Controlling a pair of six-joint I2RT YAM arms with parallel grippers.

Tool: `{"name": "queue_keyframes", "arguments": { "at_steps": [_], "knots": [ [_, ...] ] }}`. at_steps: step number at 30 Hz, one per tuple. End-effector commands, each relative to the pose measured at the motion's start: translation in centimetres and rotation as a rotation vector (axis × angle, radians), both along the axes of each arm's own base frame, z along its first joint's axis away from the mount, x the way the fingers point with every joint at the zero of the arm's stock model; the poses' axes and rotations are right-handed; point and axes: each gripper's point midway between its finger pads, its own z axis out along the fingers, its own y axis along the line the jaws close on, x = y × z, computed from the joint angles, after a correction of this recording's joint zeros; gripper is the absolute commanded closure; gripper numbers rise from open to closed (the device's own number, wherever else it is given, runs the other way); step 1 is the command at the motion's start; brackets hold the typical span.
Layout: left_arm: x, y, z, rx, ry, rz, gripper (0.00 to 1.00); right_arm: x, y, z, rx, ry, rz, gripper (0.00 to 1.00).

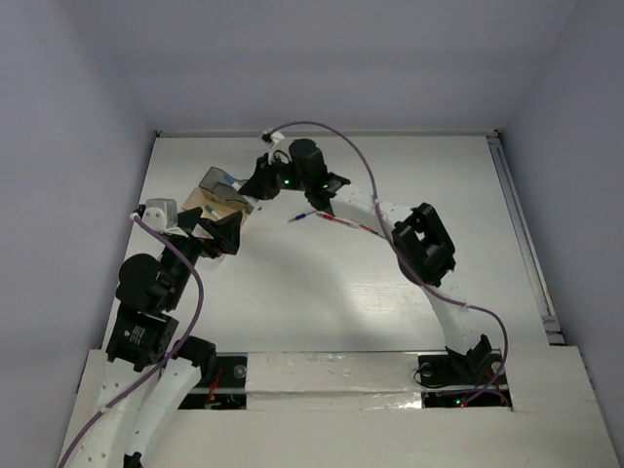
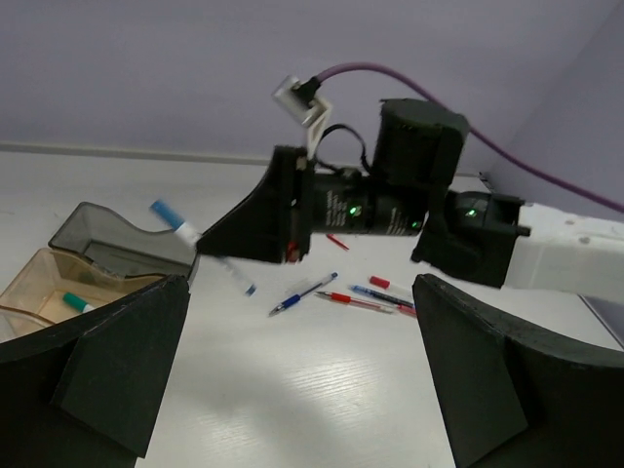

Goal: Sort the stationery into containers
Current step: Place the pen in the storage box.

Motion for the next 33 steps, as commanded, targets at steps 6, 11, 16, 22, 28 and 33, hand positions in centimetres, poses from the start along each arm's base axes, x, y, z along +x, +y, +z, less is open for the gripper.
{"name": "queue_keyframes", "arguments": {
  "at_steps": [6, 11, 16, 22, 28, 33],
  "knots": [
    [0.3, 0.6, 0.6, -0.011, -0.028, 0.03, 0.01, -2.7, 7.3, 2.7, 0.209, 0.02, 0.132, 1.0],
    [0.4, 0.5, 0.5, -0.004, -0.025, 0.026, 0.01, -2.3, 9.5, 0.5, 0.164, 0.039, 0.139, 1.0],
    [0.5, 0.5, 0.4, -0.002, -0.027, 0.021, 0.01, -0.7, 10.8, -1.3, 0.173, 0.018, 0.084, 1.0],
    [0.5, 0.5, 0.5, 0.0, -0.029, 0.019, 0.01, -0.6, 11.5, -3.0, 0.162, 0.019, 0.077, 1.0],
    [0.5, 0.4, 0.5, -0.001, -0.031, 0.014, 0.01, -0.8, 11.4, -3.5, 0.138, 0.022, 0.084, 0.83],
    [0.5, 0.3, 0.4, 0.001, -0.028, 0.009, 0.01, -1.0, 11.3, -3.2, 0.113, 0.01, 0.099, 0.64]
  ]
}}
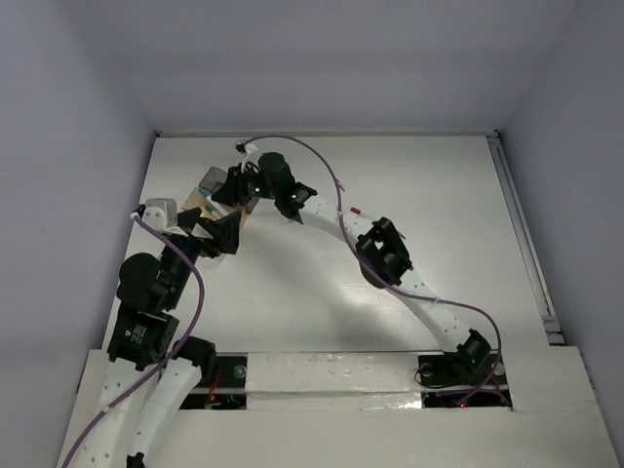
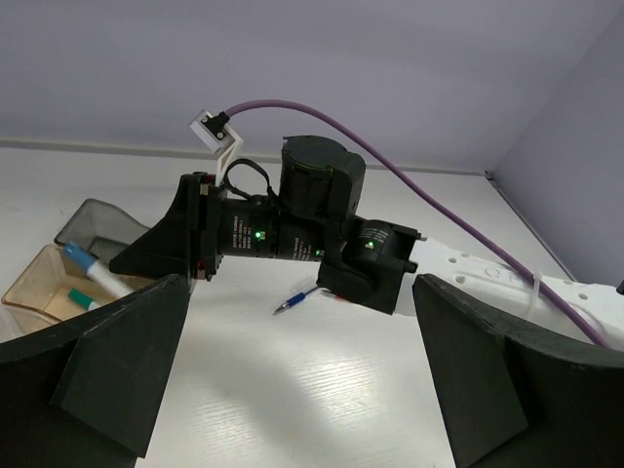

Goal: Sort the stationery into containers
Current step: Place the pen in the storage box, then pick up the pen from the center of the board.

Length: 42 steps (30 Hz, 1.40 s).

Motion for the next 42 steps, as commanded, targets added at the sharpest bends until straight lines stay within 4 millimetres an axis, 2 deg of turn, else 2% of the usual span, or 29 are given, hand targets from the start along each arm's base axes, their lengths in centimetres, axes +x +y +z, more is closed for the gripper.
{"name": "queue_keyframes", "arguments": {
  "at_steps": [1, 3, 6, 7, 8, 9, 10, 11, 13, 14, 15, 16, 17, 18, 19, 20, 21, 23, 24, 25, 27, 28, 31, 32, 33, 35, 36, 38, 42],
  "knots": [
    [0.3, -0.2, 0.7, -0.002, -0.033, -0.01, 0.01, -0.6, 0.7, 2.5, 0.028, -0.07, 0.027, 0.62],
    [0.3, -0.2, 0.7, -0.002, -0.033, -0.01, 0.01, -0.6, 0.6, 3.0, 0.03, -0.085, 0.031, 0.59],
    [0.3, -0.2, 0.7, 0.001, -0.034, -0.01, 0.01, -0.6, 0.5, 3.9, 0.029, -0.11, 0.029, 0.58],
    [0.3, 0.1, 0.6, 0.002, -0.031, 0.001, 0.01, -0.7, 0.3, 5.0, 0.037, -0.121, 0.029, 0.58],
    [0.3, 0.2, 0.8, 0.0, -0.035, 0.01, 0.01, -0.9, 0.2, 5.0, 0.032, -0.117, 0.032, 0.58],
    [0.3, 0.3, 0.8, 0.001, -0.035, 0.015, 0.01, -0.7, -0.6, 7.9, 0.071, -0.147, 0.032, 0.58],
    [0.3, 0.3, 0.8, 0.001, -0.035, 0.015, 0.01, -1.1, -0.8, 9.0, 0.086, -0.154, 0.037, 0.59],
    [0.2, 0.4, 0.8, 0.001, -0.037, 0.015, 0.01, -0.1, -2.3, 7.2, 0.055, -0.116, 0.017, 0.6],
    [0.2, 0.4, 0.9, 0.0, -0.04, 0.015, 0.01, 0.0, -4.1, 8.9, 0.073, -0.143, 0.005, 0.61],
    [0.1, 0.4, 0.9, 0.001, -0.041, 0.015, 0.01, 0.0, -6.6, 13.4, 0.105, -0.199, -0.018, 0.61],
    [0.1, 0.4, 0.9, 0.0, -0.043, 0.015, 0.01, -0.1, -8.2, 10.0, 0.027, -0.182, -0.028, 0.62],
    [0.0, 0.4, 1.0, 0.0, -0.044, 0.015, 0.01, 0.2, -10.1, 10.0, -0.004, -0.186, -0.066, 0.64],
    [-0.1, 0.4, 1.1, -0.003, -0.048, 0.014, 0.01, -0.3, -12.7, 13.8, 0.009, -0.236, -0.108, 0.66],
    [-0.2, 0.1, 1.1, -0.004, -0.051, 0.0, 0.01, 0.6, -16.2, 9.9, -0.084, -0.193, -0.165, 0.69],
    [-0.4, 0.1, 1.2, -0.004, -0.056, -0.005, 0.01, 1.7, -20.7, 12.5, -0.092, -0.217, -0.267, 0.7],
    [-0.5, -0.1, 1.3, -0.005, -0.058, -0.015, 0.01, 1.4, -21.4, 8.9, -0.154, -0.156, -0.284, 0.72],
    [-0.6, -0.1, 1.4, -0.006, -0.062, -0.017, 0.01, 1.5, -26.0, 8.3, -0.189, -0.118, -0.369, 0.75],
    [-0.8, -0.4, 1.5, -0.007, -0.065, -0.029, 0.01, 1.8, -31.0, 6.4, -0.262, -0.051, -0.498, 0.77],
    [-0.9, -0.6, 1.5, -0.008, -0.066, -0.038, 0.01, 1.5, -33.3, 6.9, -0.275, -0.041, -0.55, 0.77],
    [-0.9, -0.5, 1.6, -0.01, -0.066, -0.037, 0.01, 1.6, -36.8, 4.1, -0.355, 0.031, -0.633, 0.78],
    [-0.9, -1.0, 1.5, -0.009, -0.06, -0.054, 0.01, 1.4, -39.9, 2.6, -0.448, 0.049, -0.703, 0.78],
    [-0.8, -1.0, 1.3, -0.007, -0.056, -0.055, 0.01, 1.4, -42.4, 1.9, -0.523, 0.058, -0.792, 0.78],
    [-0.7, -1.9, 0.9, 0.001, -0.041, -0.09, 0.01, 1.2, -46.3, 0.6, -0.682, 0.053, -0.882, 0.73],
    [-0.6, -2.0, 0.8, 0.002, -0.038, -0.094, 0.01, 1.4, -46.9, 0.8, -0.703, 0.048, -0.885, 0.68],
    [-0.6, -2.0, 0.8, 0.004, -0.04, -0.096, 0.01, 1.3, -47.0, 0.6, -0.735, 0.045, -0.862, 0.58],
    [-0.6, -2.1, 0.8, 0.003, -0.038, -0.1, 0.01, 0.7, -47.2, -1.4, -0.821, 0.101, -0.814, 0.52],
    [-0.6, -2.1, 0.8, 0.003, -0.038, -0.1, 0.01, 0.8, -47.1, -1.3, -0.837, 0.1, -0.793, 0.5],
    [-0.5, -2.1, 0.7, 0.002, -0.035, -0.097, 0.01, 0.2, -46.9, -3.2, -0.88, 0.149, -0.738, 0.48],
    [-0.5, -2.1, 0.6, 0.001, -0.033, -0.097, 0.01, -0.1, -46.6, -5.1, -0.914, 0.186, -0.687, 0.52]
  ]
}}
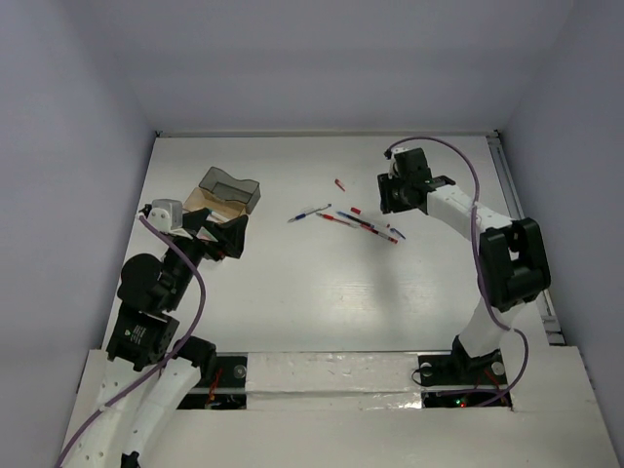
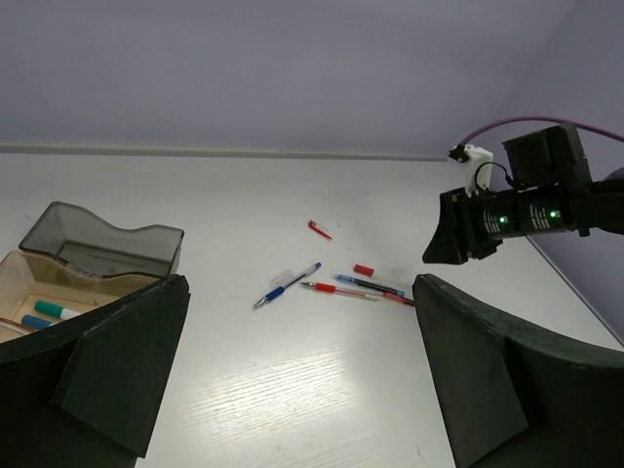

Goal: Sort the stationery into containers
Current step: Pick up the pen from the center of the board.

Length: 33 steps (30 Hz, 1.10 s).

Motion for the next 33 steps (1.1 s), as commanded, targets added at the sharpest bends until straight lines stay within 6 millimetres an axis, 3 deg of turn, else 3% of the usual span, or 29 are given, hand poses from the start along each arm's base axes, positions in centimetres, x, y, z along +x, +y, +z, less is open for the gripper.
{"name": "queue_keyframes", "arguments": {
  "at_steps": [1, 7, 12, 21, 28, 33],
  "knots": [
    [0.1, -0.5, 0.7, -0.003, -0.033, -0.02, 0.01, -0.1, -0.3, -0.3, -0.052, 0.035, 0.033, 0.54],
    [0.1, -0.5, 0.7, -0.003, -0.034, -0.023, 0.01, 0.0, -0.6, -2.6, -0.093, 0.102, 0.031, 0.54],
    [0.0, -0.7, 0.6, -0.002, -0.033, -0.035, 0.01, 0.2, -0.5, -3.7, -0.107, 0.132, 0.042, 0.51],
    [0.1, -0.8, 0.6, 0.0, -0.031, -0.04, 0.01, 1.1, -0.1, -5.7, -0.137, 0.18, 0.089, 0.54],
    [0.1, -0.9, 0.5, 0.0, -0.027, -0.042, 0.01, 1.9, 0.2, -6.7, -0.141, 0.205, 0.101, 0.56],
    [0.2, -0.9, 0.4, 0.003, -0.022, -0.042, 0.01, 2.3, 0.2, -6.1, -0.142, 0.185, 0.092, 0.58]
  ]
}}
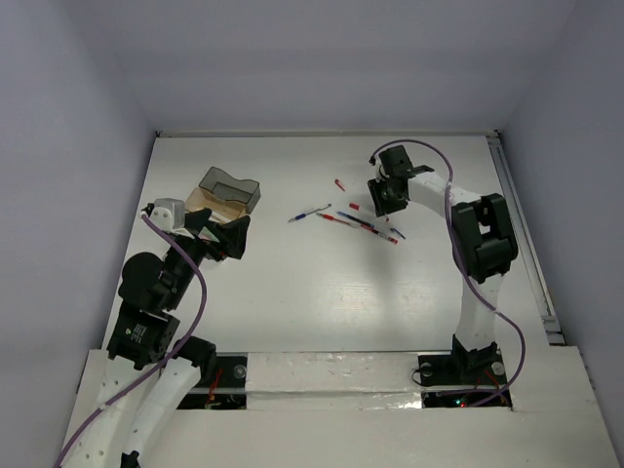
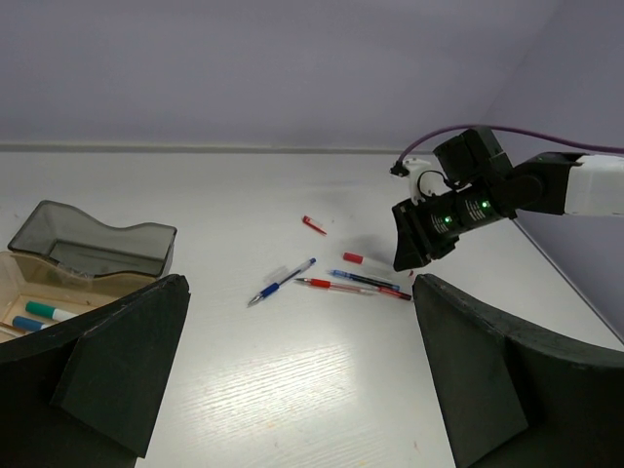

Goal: Sort the stationery into containers
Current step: Pick up the pen from the center of the board.

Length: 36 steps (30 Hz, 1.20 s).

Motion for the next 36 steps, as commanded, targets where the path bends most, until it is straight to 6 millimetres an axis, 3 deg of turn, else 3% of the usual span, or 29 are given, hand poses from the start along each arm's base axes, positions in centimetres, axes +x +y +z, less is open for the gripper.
{"name": "queue_keyframes", "arguments": {
  "at_steps": [1, 4, 8, 9, 17, 18, 19, 23, 26, 27, 30, 31, 34, 36],
  "knots": [
    [0.2, -0.5, 0.6, -0.002, -0.029, -0.02, 0.01, 0.7, 0.3, 0.9, 0.0, -0.028, 0.015, 0.58],
    [0.3, -0.6, 0.5, -0.001, -0.026, -0.023, 0.01, 0.9, 0.6, 1.0, 0.011, -0.019, 0.033, 0.59],
    [0.3, -0.6, 0.4, 0.0, -0.025, -0.023, 0.01, 0.4, 2.7, -0.9, 0.088, 0.064, 0.11, 0.58],
    [0.3, -0.6, 0.4, -0.002, -0.024, -0.022, 0.01, 0.3, 2.7, -1.9, 0.084, 0.085, 0.11, 0.58],
    [0.3, -0.6, 0.5, 0.0, -0.025, -0.023, 0.01, 1.5, 1.7, -2.9, 0.015, 0.055, 0.101, 0.68],
    [0.3, -0.6, 0.5, 0.0, -0.025, -0.023, 0.01, 1.9, 1.5, -2.7, 0.0, 0.044, 0.1, 0.72],
    [0.3, -0.6, 0.5, 0.0, -0.025, -0.023, 0.01, 1.8, 1.4, -2.9, -0.008, 0.056, 0.099, 0.83],
    [0.3, -0.5, 0.4, 0.002, -0.024, -0.021, 0.01, 2.5, 1.4, -2.7, -0.01, 0.037, 0.094, 0.98],
    [0.4, -0.5, 0.4, 0.002, -0.024, -0.02, 0.01, 3.7, 1.6, 0.3, 0.016, -0.077, 0.08, 1.0],
    [0.4, -0.6, 0.4, 0.001, -0.022, -0.02, 0.01, 4.2, 1.8, 2.7, 0.036, -0.139, 0.077, 1.0],
    [0.4, -0.6, 0.4, 0.001, -0.022, -0.022, 0.01, 4.8, 2.6, 6.0, 0.097, -0.241, 0.077, 1.0],
    [0.4, -0.6, 0.4, -0.001, -0.021, -0.022, 0.01, 4.5, 4.4, 8.2, 0.148, -0.297, 0.11, 1.0],
    [0.5, -0.4, 0.5, -0.002, -0.022, -0.014, 0.01, 3.7, 8.3, 11.6, 0.246, -0.384, 0.181, 1.0],
    [0.5, -0.4, 0.4, -0.003, -0.02, -0.013, 0.01, 2.0, 13.3, 12.8, 0.318, -0.4, 0.282, 1.0]
  ]
}}
